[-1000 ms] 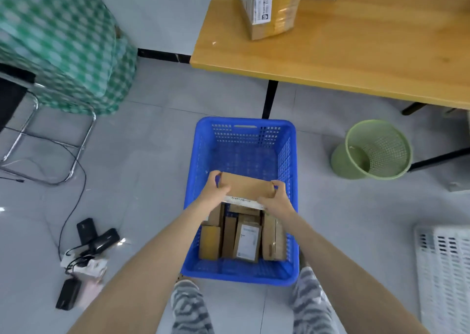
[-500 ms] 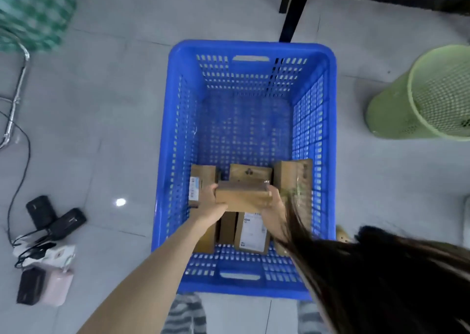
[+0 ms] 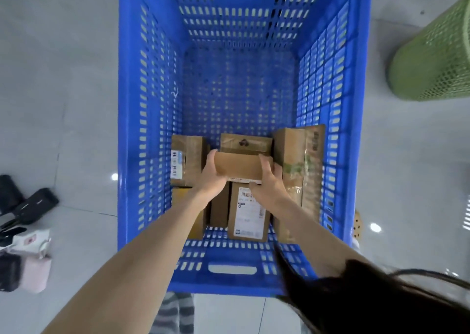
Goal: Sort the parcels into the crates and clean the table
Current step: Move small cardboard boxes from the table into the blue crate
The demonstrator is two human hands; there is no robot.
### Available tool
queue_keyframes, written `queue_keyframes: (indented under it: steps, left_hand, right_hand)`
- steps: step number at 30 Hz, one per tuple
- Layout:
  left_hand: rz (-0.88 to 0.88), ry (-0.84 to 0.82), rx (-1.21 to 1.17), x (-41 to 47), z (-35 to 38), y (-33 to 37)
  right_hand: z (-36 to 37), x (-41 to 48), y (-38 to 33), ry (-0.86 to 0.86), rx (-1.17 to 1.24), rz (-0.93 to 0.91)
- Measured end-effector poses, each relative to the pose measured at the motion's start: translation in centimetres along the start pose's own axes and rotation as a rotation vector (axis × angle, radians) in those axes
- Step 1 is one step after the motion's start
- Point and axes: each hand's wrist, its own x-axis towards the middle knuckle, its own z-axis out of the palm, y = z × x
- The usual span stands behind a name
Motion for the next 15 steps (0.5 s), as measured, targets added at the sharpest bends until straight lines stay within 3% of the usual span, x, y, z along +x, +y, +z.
queue_keyframes:
  steps: [4, 8, 11, 15]
  left_hand:
    - [-0.013, -0.035, 0.039, 0.5, 0.9, -1.0]
    - [-0.022, -0.013, 0.234, 1.7, 1.2, -2.4]
    - [0.024, -0.010, 0.316, 1.9, 0.9, -3.0]
    - [0.093, 0.003, 0.460, 1.8, 0.4, -3.6]
  right_hand:
    - [0.7, -0.1, 0.1, -0.046, -0.057, 0.040]
    - [1.4, -1.0, -0.1, 0.030, -0.254, -0.005]
    - [1.5, -1.3, -0.5, 0.114, -0.315, -0.032]
    - [1.1, -1.5, -0.9, 0.064, -0.365, -0.017]
